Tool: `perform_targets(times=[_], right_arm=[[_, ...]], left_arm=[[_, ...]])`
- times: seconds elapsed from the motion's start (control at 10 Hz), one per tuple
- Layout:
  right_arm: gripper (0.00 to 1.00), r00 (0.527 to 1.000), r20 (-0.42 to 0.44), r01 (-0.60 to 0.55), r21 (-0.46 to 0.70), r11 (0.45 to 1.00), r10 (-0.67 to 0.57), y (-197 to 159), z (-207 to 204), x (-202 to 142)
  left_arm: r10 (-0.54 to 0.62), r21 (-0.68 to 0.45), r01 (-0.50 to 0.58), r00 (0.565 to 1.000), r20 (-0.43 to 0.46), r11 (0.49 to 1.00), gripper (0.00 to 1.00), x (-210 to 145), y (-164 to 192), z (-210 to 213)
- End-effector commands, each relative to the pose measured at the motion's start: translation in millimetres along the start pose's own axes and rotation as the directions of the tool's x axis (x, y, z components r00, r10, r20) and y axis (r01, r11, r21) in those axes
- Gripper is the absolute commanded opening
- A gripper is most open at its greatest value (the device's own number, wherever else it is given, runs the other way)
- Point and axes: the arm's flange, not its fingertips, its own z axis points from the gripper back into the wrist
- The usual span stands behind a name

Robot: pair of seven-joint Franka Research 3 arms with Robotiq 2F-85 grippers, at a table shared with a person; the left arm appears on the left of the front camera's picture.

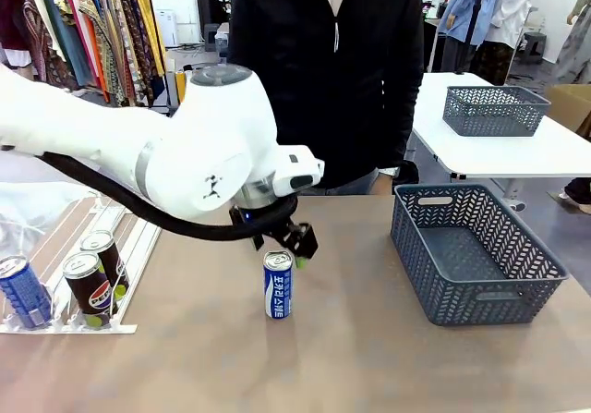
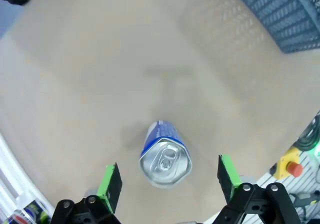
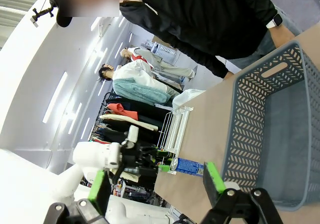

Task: Retrieve and store the cans from the dispenser.
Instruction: Pick up one can from the Automatic Can Dispenser and place it in the middle of the table.

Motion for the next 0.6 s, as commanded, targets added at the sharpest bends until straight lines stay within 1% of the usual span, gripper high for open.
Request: perform_targets(times=[0.0, 0.1, 0.2, 0.4, 0.5], right_arm=[[1.0, 1.0, 0.014, -0.002, 0.017, 1.0, 0.002, 3.5, -0.9, 2.8], [1.0, 1.0, 0.014, -0.002, 0.017, 1.0, 0.002, 3.5, -0.9, 2.8], [1.0, 1.0, 0.014, -0.002, 0.017, 1.0, 0.002, 3.5, -0.9, 2.8], [1.0, 1.0, 0.014, -0.002, 0.017, 1.0, 0.002, 3.5, -0.9, 2.8], [1.0, 1.0, 0.014, -0.002, 0.017, 1.0, 0.002, 3.5, -0.9, 2.8]], left_arm=[[0.038, -0.029, -0.036, 0.996, 0.085, 0.999, 1.0, -20.1, 19.1, 56.3], [0.068, -0.056, -0.063, 0.993, 0.101, 0.996, 1.0, -32.6, 39.7, 92.5], [0.095, -0.109, -0.083, 0.989, 0.117, 0.991, 1.0, -40.5, 58.9, 117.4], [0.21, -0.206, -0.177, 0.966, 0.15, 0.962, 1.0, -69.2, 133.6, 177.9], [0.29, -0.284, -0.238, 0.944, 0.158, 0.929, 1.0, -92.3, 183.8, 203.3]])
